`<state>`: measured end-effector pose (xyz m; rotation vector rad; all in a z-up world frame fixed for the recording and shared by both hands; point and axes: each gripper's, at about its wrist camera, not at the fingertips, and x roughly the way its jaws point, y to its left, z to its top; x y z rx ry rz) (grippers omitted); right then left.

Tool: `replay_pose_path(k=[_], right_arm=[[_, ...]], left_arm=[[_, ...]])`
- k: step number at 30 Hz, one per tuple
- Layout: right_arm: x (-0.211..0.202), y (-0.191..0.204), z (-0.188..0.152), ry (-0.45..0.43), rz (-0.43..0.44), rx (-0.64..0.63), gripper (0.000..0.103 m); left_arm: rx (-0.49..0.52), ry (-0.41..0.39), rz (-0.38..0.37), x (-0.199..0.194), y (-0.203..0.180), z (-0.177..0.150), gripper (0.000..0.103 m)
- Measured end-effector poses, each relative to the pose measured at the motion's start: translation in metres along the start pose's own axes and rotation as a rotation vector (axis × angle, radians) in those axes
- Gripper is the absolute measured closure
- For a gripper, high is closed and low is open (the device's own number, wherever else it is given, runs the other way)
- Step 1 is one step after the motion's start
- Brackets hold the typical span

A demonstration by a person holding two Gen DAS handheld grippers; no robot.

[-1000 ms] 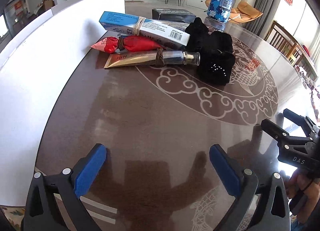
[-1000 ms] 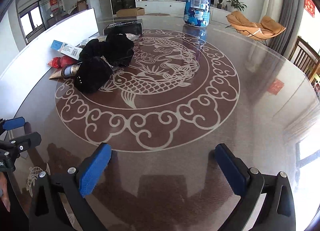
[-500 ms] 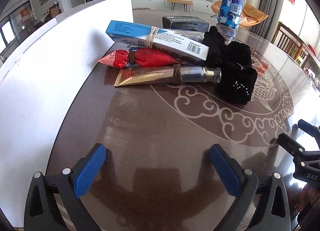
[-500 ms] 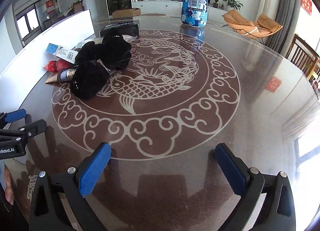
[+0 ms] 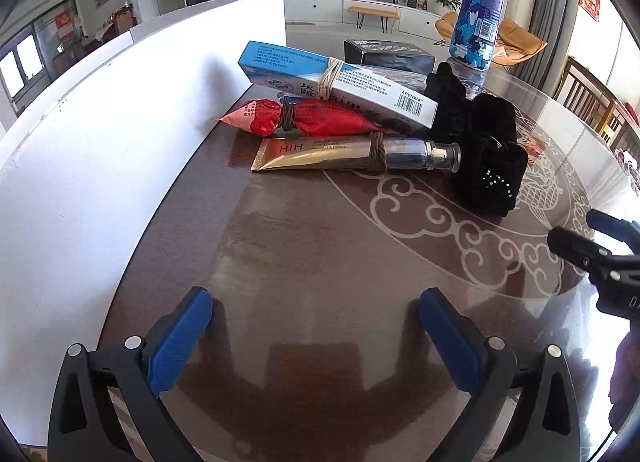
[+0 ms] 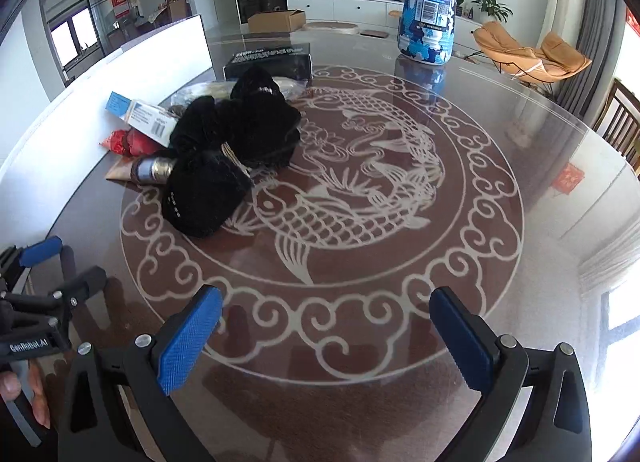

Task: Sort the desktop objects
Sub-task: 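Bring both grippers back over the remaining objects on the table, then grasp a black velvet scrunchie with the right gripper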

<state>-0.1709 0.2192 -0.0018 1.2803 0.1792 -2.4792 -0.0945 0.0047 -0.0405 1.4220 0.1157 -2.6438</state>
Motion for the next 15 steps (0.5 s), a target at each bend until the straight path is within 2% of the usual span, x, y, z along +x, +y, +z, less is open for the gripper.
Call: replay_pose_path(k=[3,4,7,9,12,15], right_arm=[[-0.009,0.01,0.042,-0.107,0.059,0.065,0.0],[-0.005,0.014,0.055,-0.114,0.075,0.081,0.0],[0.018,0.029,0.079,-0.057,0.08,0.073,0.0],[0.032,0.039,0.08,-0.026,0.058,0.026,0.0],[0.047,0.04,0.07,0.019,-0.022,-0.05,0.0],[0.041,0.014,0.053,0.012,-0.024,-0.001,0.0]], left_arm=[[0.001,-0.002,0.0,0.0,0.0,0.001,0.0],[0.001,-0.003,0.001,0.0,-0.001,0.0,0.0],[0.001,-0.002,0.001,0.001,-0.002,0.001,0.0],[0.0,-0.002,0.001,0.001,-0.003,0.001,0.0],[0.001,-0.003,0.001,0.0,-0.003,0.001,0.0],[0.0,-0.002,0.001,0.0,-0.003,0.001,0.0]])
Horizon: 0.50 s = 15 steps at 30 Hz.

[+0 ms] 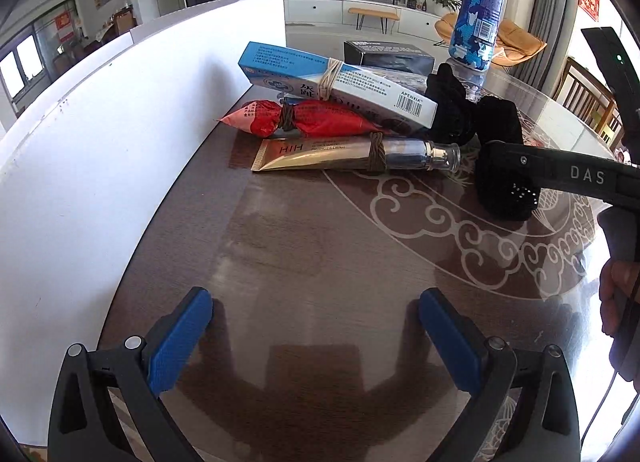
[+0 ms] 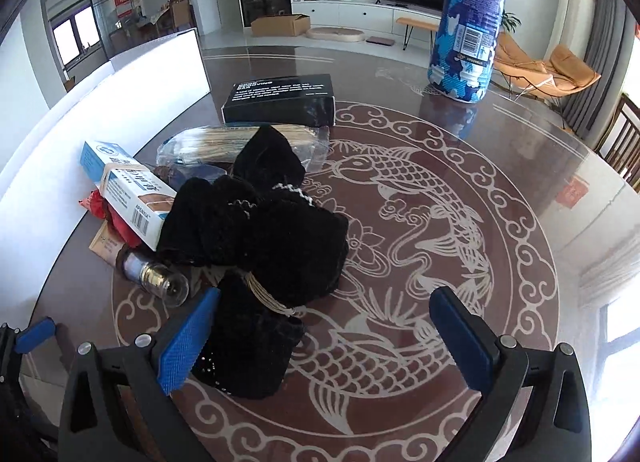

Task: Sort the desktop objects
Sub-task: 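Grasp a black velvet scrunchie with the right gripper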

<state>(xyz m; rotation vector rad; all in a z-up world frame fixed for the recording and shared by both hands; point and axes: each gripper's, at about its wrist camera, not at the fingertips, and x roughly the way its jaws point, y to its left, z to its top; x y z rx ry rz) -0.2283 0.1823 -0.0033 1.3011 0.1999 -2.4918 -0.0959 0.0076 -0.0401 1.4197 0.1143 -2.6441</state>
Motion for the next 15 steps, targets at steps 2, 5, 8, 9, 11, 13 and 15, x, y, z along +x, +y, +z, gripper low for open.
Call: replay_pose_path(k=[2,5,8,9,11,13,15], right_arm=[[-0.008,-0.024,-0.013,0.005,-0.024,0.053,0.0],[-0.024,-0.05,-0.03,-0.003,-0.053,0.09,0.0],[-0.044,-0.055,-0.042,-0.032,-0.055,0.069,0.0],[-0.051,-0.052,-0.043,-0.055,-0.049,0.049,0.0],[-0.062,-0.038,-0.041,-0.1,-0.013,-0.01,0.0],[-0.063,-0.015,-0.029,-0.112,0.027,-0.087,0.0],[-0.054,0.011,-0.013,-0.101,0.054,-0.163,0.0]], left_arm=[[0.0,-0.001,0.0,0.0,0.0,0.0,0.0],[-0.001,-0.001,0.002,0.0,0.001,-0.001,0.0],[-0.001,0.003,0.001,0.001,0.0,0.0,0.0],[-0.002,0.008,0.0,0.001,0.001,0.001,0.0],[-0.02,0.02,0.011,0.001,0.005,0.002,0.0],[-0.058,0.028,0.034,0.0,0.014,0.001,0.0],[-0.096,0.029,0.039,-0.001,0.022,0.001,0.0]])
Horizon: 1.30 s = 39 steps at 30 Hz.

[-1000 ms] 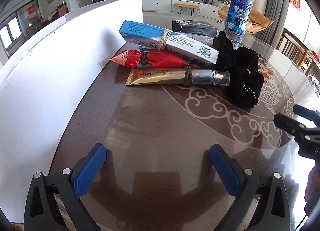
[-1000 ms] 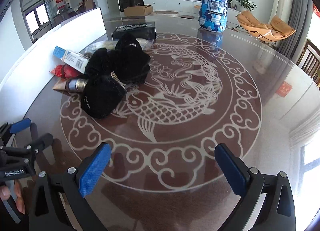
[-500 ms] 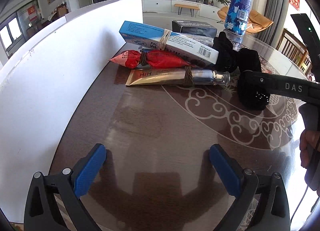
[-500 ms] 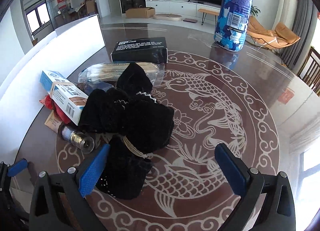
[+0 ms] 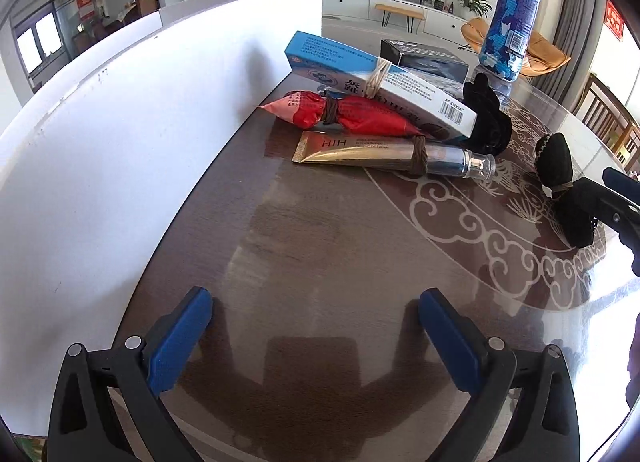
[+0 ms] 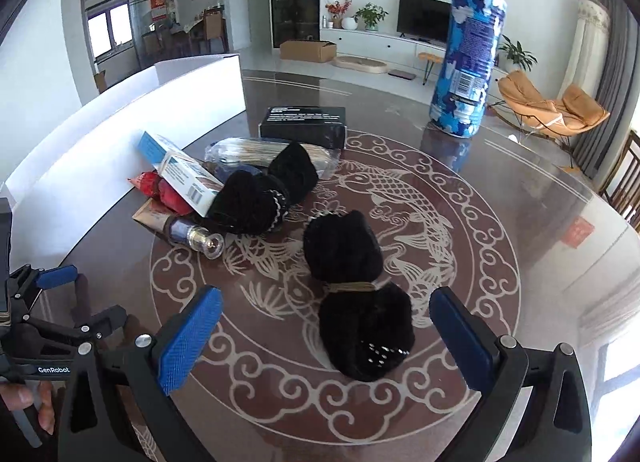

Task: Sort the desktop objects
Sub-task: 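Grasp a black velvet scrunchie with the right gripper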

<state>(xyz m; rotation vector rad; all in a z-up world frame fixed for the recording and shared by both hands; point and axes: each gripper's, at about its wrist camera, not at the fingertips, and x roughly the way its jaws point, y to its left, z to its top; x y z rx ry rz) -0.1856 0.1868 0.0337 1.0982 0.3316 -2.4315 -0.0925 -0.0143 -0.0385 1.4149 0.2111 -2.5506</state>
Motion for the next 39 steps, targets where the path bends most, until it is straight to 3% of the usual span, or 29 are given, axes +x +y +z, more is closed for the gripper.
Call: replay_pose_path(k=[3,7,9,14,18,21,26,31,34,35,37,39], right_arm=[[0.034,0.023,0.026,0.051,-0.021,-0.076,0.0],[0.076,0.022,0.045,0.142,-0.086,-0.074,0.0],[0.083,0.024,0.046,0.185,-0.043,-0.088,0.0],[0.054,0.047,0.026,0.191,0.207,-0.218,0.0],[0.03,0.019,0.018,0.125,0.146,-0.155,0.0],[0.032,-0.012,0.015,0.151,0.095,-0.084,0.0],[0.033,-0.027,-0.005,0.188,0.228,-0.057,0.0],[0.045,-0.012,-0.013,0.194,0.201,-0.173,0.0],[0.055,-0.017,-0.015,0.198,0.184,-0.152,0.001],[0.053,-0.019,-0.016,0.175,0.178,-0.143,0.005],[0.048,-0.021,-0.018,0.133,0.131,-0.137,0.029],[0.041,-0.024,-0.021,0.096,0.118,-0.108,0.048]], left_arm=[[-0.02,-0.005,-0.008,-0.001,0.005,-0.001,0.0],[0.002,-0.001,0.019,0.0,0.0,-0.003,0.0],[0.001,0.0,0.021,0.001,-0.001,-0.001,0.0],[-0.006,0.0,0.024,0.001,0.0,-0.001,0.0],[-0.007,0.002,0.021,0.001,0.001,-0.001,0.0],[-0.018,-0.001,0.011,0.0,0.002,-0.001,0.0],[-0.051,-0.009,-0.022,-0.002,0.008,0.0,0.0],[-0.086,-0.016,-0.063,-0.004,0.014,0.0,0.0],[-0.104,-0.016,-0.095,-0.005,0.016,0.001,0.0],[-0.11,-0.017,-0.11,-0.007,0.018,0.0,0.0],[-0.119,-0.019,-0.135,-0.008,0.019,0.0,0.0],[-0.116,-0.014,-0.145,-0.009,0.018,-0.002,0.0]])
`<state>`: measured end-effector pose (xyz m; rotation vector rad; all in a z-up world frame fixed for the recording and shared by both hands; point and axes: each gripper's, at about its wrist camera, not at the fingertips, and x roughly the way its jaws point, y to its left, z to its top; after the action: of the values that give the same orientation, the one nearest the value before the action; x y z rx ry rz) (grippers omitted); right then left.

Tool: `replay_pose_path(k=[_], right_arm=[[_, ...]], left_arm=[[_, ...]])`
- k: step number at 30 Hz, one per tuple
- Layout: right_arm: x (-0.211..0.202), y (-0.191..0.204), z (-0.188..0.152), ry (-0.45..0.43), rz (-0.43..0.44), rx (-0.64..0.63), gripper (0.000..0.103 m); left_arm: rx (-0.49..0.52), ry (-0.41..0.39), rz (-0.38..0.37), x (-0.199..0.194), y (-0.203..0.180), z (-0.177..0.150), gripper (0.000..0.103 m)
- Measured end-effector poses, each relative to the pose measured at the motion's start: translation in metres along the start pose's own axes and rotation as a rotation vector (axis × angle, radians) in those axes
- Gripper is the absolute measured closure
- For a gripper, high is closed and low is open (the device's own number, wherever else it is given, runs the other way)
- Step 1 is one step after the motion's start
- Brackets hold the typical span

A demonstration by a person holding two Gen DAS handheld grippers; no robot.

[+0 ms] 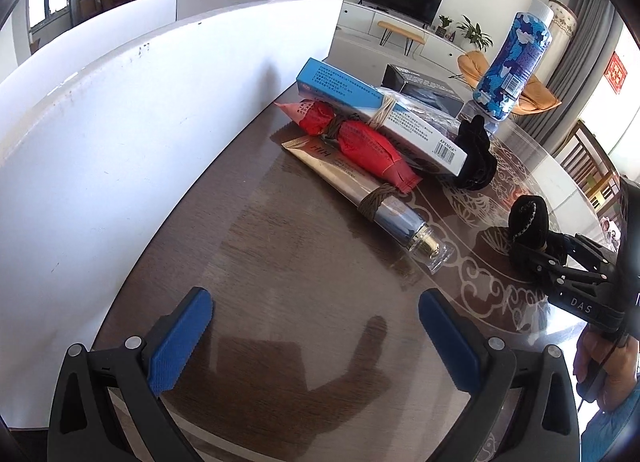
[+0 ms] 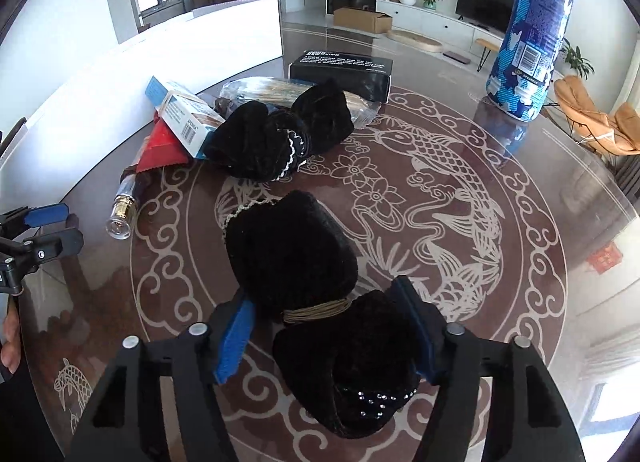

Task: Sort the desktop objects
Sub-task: 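Grasp a black velvet scrunchie with the right gripper, then grasp the gold HIH cream tube with left gripper while right holds scrunchie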

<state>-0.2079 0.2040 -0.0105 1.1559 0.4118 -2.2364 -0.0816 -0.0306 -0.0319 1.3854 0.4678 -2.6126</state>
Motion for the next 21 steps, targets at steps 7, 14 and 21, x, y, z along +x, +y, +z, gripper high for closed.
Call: replay_pose_path(k=[7,14,21], right_arm=[[-0.006,0.001,-0.01,-0.06,-0.04,0.072,0.053],[-0.004,0.001,-0.008,-0.059,-0.051,0.087,0.051],[-0.003,0.001,-0.008,-0.059,-0.052,0.085,0.05]], left_arm=[[-0.023,0.03,-0.144,-0.004,-0.006,0.003,0.0],[-0.053,0.073,-0.104,0.028,-0.024,0.042,0.0],[0.18,0.094,0.142,0.063,-0.061,0.062,0.0]])
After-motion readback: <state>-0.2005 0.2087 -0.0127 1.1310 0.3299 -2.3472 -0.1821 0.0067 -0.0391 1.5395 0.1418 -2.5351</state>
